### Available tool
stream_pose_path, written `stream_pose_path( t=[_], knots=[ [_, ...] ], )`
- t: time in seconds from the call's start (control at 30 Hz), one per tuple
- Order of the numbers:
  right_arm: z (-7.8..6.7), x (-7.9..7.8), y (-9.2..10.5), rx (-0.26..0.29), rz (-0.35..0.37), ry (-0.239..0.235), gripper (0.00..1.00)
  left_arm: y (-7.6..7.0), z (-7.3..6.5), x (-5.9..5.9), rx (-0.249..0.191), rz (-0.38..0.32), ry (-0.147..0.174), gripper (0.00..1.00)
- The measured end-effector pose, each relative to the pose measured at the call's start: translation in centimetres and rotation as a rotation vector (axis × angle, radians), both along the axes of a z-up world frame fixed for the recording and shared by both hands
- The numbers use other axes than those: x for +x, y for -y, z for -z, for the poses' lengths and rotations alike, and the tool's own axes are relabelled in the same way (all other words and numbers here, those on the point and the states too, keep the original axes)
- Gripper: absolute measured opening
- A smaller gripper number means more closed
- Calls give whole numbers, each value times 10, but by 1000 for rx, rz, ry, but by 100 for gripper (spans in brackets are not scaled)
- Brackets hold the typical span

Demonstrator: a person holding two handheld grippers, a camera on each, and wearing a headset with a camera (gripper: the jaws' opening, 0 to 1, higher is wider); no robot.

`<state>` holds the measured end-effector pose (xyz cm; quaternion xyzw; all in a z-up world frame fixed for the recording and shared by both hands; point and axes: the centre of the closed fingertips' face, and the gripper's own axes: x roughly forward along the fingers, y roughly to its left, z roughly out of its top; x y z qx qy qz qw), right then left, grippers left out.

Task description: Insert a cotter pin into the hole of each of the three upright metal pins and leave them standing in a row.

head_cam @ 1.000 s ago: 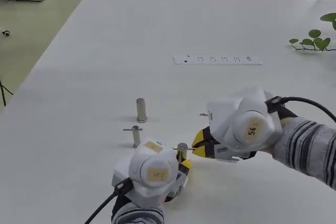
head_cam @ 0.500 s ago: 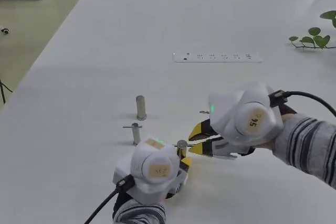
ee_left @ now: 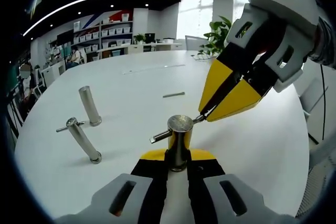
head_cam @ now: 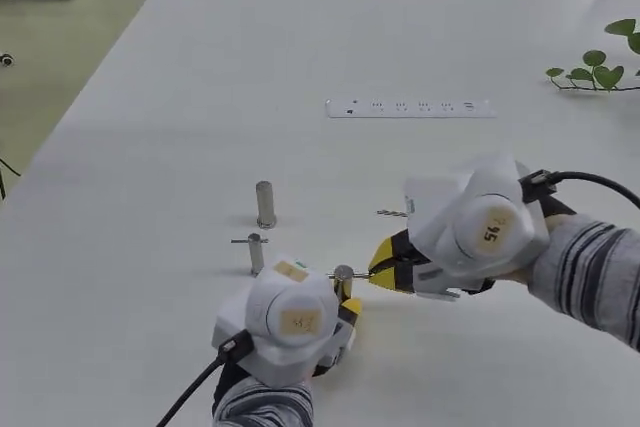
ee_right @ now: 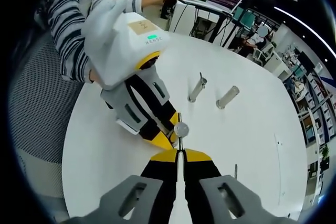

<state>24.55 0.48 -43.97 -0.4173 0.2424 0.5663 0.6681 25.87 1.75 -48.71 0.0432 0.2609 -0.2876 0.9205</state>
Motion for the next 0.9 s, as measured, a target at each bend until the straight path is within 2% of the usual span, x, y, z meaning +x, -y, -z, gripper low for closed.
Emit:
stream_pose_path(
  t=[0.53, 0.9],
  knots=[
    [-1, -1, -10, 21, -19, -2, 0, 0, 0, 0, 7, 8, 3, 10],
    [-1, 0, -10, 20, -12, -6, 0, 0, 0, 0, -1, 2, -4, 10]
  ],
)
